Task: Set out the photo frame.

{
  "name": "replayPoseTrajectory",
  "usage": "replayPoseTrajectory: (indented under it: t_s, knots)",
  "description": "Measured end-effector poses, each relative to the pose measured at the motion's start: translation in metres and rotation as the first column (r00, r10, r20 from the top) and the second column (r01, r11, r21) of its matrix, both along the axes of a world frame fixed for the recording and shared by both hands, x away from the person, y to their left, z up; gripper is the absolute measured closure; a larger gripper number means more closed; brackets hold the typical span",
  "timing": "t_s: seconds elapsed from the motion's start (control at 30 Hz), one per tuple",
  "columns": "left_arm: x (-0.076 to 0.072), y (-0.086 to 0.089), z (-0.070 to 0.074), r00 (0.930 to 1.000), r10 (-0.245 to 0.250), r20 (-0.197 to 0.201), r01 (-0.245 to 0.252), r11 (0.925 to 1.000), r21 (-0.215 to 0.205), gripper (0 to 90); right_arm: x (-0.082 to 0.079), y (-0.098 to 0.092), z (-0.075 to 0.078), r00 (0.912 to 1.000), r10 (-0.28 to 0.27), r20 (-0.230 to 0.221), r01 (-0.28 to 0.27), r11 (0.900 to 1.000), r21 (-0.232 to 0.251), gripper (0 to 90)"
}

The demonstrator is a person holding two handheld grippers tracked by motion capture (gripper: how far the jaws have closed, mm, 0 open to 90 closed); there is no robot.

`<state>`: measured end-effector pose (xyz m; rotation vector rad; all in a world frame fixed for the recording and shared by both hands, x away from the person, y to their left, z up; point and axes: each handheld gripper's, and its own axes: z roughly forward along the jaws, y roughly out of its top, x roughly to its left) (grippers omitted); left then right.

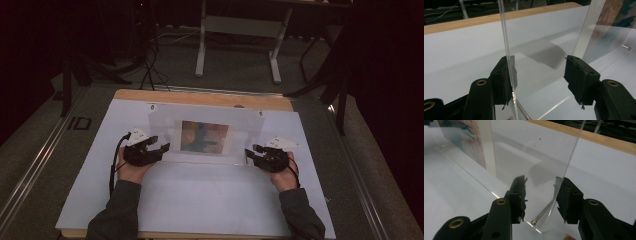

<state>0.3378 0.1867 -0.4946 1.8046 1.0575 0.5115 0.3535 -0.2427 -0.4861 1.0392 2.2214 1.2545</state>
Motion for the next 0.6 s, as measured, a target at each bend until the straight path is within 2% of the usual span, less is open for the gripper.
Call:
replayPoseTrajectory:
  t_s: [0.1, 0.6]
  knots:
    - [-0.001, 0.002, -0.001, 1.0, 0.002, 0.0, -0.002, 0.9999, -0.014, 41.9, 0.0, -0.001, 0.0, 0.9999, 0.011, -0.005, -0.011, 1.0, 0.003, 56.8]
    - [-0.008, 0.014, 0.004, 1.0, -0.001, -0.009, 0.0, 0.9996, -0.029, 41.6, 0.001, -0.014, 0.004, 0.9988, 0.037, -0.032, -0.037, 0.999, 0.013, 52.5]
